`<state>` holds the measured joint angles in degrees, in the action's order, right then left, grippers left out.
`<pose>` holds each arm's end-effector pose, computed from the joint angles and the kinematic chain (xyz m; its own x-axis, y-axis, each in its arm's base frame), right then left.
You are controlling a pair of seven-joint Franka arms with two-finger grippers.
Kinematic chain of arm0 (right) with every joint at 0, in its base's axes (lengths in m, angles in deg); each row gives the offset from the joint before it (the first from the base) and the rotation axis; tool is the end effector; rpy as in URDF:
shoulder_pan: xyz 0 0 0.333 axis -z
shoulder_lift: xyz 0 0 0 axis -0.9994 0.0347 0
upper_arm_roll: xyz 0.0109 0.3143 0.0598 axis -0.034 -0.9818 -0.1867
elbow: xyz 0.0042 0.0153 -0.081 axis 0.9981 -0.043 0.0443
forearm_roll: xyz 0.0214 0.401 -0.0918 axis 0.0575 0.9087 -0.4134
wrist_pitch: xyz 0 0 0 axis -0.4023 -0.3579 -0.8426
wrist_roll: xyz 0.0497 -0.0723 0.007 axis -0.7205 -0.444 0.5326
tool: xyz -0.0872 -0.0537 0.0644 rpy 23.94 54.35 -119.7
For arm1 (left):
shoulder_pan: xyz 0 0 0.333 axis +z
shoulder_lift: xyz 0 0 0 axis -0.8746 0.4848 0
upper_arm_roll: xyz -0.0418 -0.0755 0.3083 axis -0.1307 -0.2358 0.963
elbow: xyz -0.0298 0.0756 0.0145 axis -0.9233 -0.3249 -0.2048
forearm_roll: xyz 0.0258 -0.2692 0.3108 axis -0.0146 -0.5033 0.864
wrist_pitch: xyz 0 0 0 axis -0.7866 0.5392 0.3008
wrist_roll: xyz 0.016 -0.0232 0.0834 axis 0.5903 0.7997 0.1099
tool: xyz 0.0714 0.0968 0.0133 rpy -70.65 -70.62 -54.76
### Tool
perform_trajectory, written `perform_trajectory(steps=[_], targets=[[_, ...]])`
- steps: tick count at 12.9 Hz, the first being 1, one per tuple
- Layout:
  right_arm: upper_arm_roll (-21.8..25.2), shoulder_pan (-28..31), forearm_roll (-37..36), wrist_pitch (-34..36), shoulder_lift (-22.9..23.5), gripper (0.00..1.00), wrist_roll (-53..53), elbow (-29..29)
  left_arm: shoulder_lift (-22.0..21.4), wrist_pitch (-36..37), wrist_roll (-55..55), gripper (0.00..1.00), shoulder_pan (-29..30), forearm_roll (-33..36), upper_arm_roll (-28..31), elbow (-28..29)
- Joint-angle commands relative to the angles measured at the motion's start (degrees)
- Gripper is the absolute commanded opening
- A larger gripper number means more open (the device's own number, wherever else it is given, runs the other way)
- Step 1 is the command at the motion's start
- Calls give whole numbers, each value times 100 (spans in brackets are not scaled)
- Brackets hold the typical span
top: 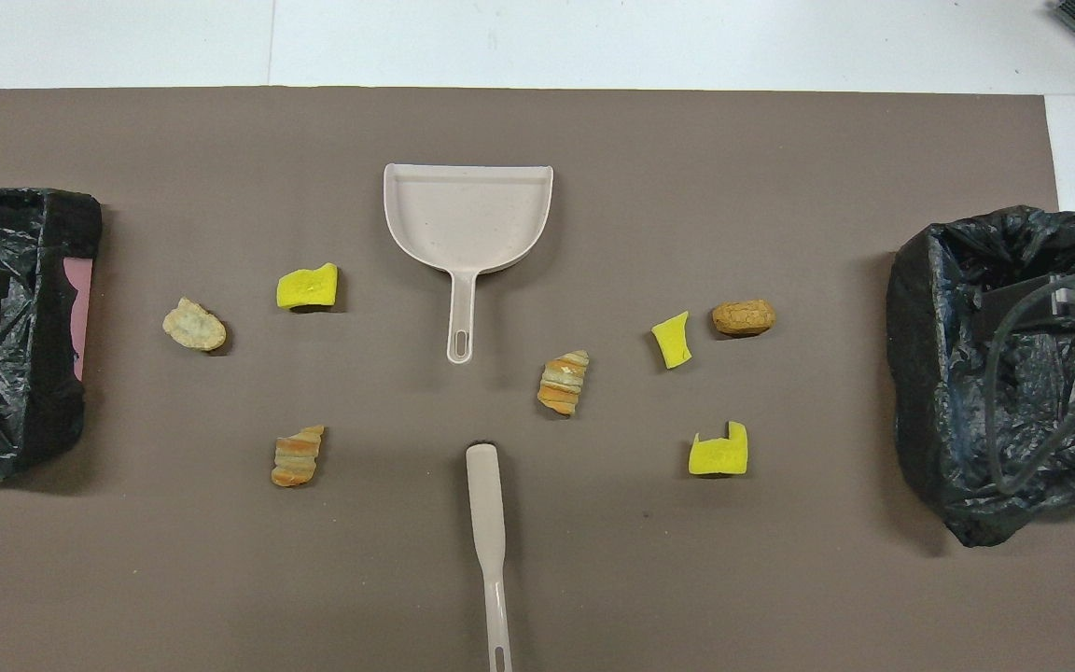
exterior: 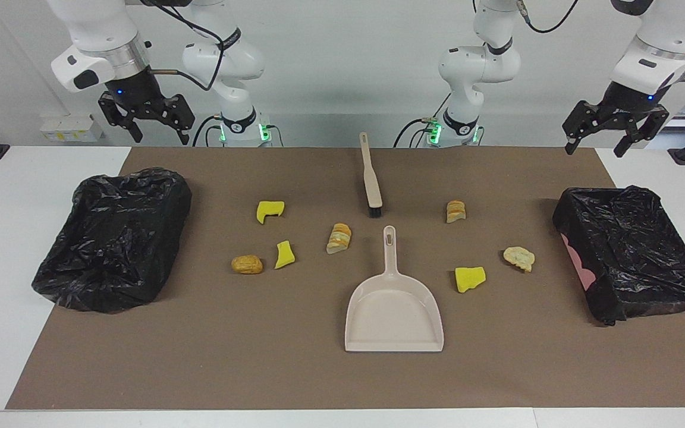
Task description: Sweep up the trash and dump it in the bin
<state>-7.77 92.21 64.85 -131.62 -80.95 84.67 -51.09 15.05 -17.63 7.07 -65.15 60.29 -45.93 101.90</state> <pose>0.5522 0.0102 0.6526 0.9966 -0.0794 -0.0221 -0.0793 -0.9968 0.0067 0.5706 -0.0069 0.6691 0.9843 -0.1467 0.0978 -0.1468 -0.9891 -0.0058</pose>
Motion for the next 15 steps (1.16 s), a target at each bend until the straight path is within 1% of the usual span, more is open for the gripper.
perform_trajectory(steps=[1,8,11,13,14,15], targets=[[-35,90,141,79,-109,100,-25,-96,-91,70,-34,100,-25,-21,26,62],[-26,99,150,105,-110,100,-17,-97,-91,70,-35,100,-25,-21,26,62],[-26,81,324,70,-215,100,-35,-281,-91,70,-26,100,-25,-21,26,62],[-35,90,457,17,-145,100,-113,-290,-100,157,-52,100,-33,-21,26,71],[-35,64,658,-96,-101,100,-131,-299,-100,105,-61,100,-33,-30,26,71],[-35,3,642,-210,-14,100,-105,-316,-100,105,-44,100,-60,-21,26,63]])
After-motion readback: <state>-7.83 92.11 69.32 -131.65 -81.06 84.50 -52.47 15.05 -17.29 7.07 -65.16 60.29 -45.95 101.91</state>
